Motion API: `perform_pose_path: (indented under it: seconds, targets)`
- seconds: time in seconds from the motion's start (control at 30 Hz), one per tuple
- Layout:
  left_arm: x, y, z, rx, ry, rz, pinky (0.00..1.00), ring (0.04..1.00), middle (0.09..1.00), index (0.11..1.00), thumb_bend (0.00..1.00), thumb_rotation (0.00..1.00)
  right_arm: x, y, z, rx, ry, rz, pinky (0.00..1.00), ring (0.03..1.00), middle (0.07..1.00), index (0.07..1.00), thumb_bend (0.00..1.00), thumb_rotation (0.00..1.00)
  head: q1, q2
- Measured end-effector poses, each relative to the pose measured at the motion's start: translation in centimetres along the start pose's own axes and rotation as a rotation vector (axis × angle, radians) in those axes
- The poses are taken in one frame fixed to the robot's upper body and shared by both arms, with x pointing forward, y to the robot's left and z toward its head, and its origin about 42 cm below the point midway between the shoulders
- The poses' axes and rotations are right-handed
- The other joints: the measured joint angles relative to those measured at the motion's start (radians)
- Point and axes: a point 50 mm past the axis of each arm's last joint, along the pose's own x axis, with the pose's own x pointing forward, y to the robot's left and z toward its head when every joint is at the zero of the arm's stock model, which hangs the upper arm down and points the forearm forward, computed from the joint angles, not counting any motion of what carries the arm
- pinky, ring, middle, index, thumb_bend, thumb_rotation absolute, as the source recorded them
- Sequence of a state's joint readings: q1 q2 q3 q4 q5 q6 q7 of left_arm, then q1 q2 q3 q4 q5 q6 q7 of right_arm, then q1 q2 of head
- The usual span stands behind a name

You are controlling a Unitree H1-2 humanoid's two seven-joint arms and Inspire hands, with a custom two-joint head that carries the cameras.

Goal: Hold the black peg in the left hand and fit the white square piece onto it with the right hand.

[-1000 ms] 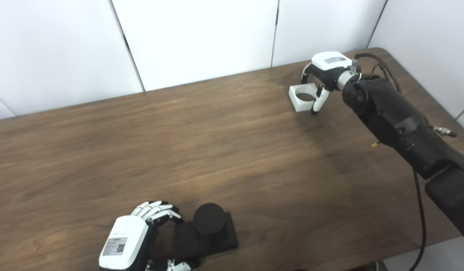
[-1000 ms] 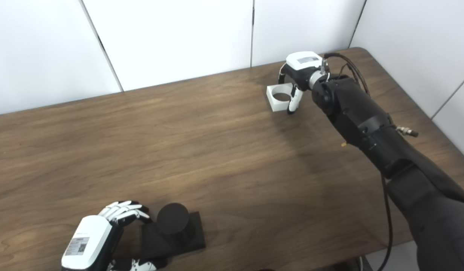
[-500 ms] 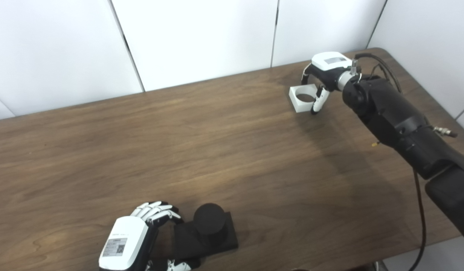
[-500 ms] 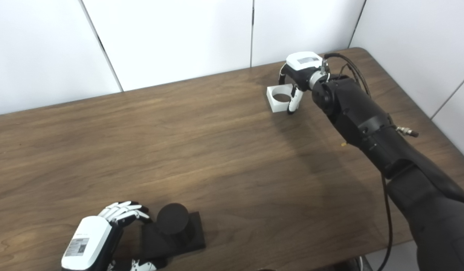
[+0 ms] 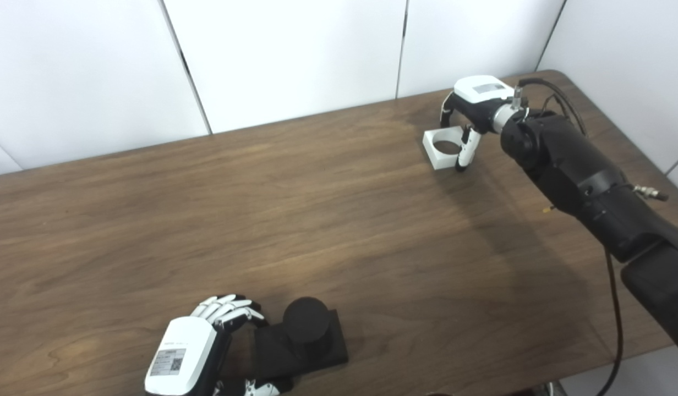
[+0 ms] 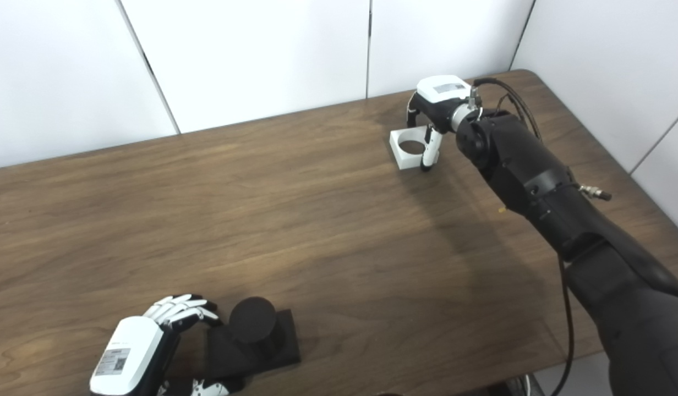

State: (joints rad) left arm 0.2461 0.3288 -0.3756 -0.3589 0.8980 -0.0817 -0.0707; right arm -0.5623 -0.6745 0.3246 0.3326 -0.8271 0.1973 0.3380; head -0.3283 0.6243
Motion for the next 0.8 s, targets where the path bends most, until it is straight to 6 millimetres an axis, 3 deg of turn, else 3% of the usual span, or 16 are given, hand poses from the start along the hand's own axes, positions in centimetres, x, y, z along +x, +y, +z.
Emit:
perform_pose_path:
  seconds: [0.23, 0.37, 0.67, 0.8]
  targets:
    - [0.1, -0.1, 0.0, -0.001, 0.004, 0.006, 0.85, 0.817, 0.749, 0.487, 0.52, 0.05, -0.3, 0.2, 0.1, 0.004, -0.021, -0.009, 0.82, 0.852, 0.771, 0.485, 0.52, 0.13, 0.012, -0.006]
    - [0.3, -0.2, 0.2, -0.001, 0.002, 0.007, 0.85, 0.813, 0.745, 0.487, 0.52, 0.05, -1.5, -0.1, 1.4, -0.004, -0.084, -0.027, 0.85, 0.864, 0.774, 0.486, 0.52, 0.13, 0.032, -0.005]
    - [1.1, -0.5, 0.8, 0.008, 0.011, 0.012, 0.84, 0.807, 0.742, 0.487, 0.52, 0.05, -6.7, -4.4, 5.0, -0.086, -0.291, -0.105, 0.85, 0.858, 0.760, 0.485, 0.52, 0.13, 0.123, 0.024]
    - [1.5, -0.5, 1.2, 0.016, 0.015, 0.007, 0.83, 0.801, 0.736, 0.487, 0.52, 0.05, -9.6, -5.2, 6.7, -0.098, -0.391, -0.120, 0.86, 0.859, 0.754, 0.485, 0.52, 0.13, 0.152, 0.041]
